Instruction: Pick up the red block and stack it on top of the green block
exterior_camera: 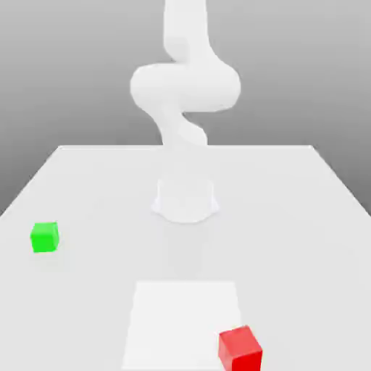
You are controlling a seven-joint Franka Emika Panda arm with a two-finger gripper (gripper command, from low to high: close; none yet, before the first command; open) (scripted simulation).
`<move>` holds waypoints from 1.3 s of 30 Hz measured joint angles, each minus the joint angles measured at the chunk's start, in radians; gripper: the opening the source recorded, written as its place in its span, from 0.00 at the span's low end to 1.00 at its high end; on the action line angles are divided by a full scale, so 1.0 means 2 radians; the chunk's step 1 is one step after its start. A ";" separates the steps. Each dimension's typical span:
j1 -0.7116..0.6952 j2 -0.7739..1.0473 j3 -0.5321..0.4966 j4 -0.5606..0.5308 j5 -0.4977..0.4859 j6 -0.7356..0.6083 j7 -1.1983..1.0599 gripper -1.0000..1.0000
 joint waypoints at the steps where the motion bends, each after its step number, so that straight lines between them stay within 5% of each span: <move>1: 0.002 0.020 0.001 -0.002 0.000 0.007 -0.003 0.50; 30: 0.052 0.547 0.022 -0.040 -0.024 0.222 -0.058 0.50; 31: 0.053 0.559 0.021 -0.038 -0.026 0.233 -0.057 0.00; 39: 0.051 0.548 0.023 -0.040 -0.025 0.223 -0.058 0.00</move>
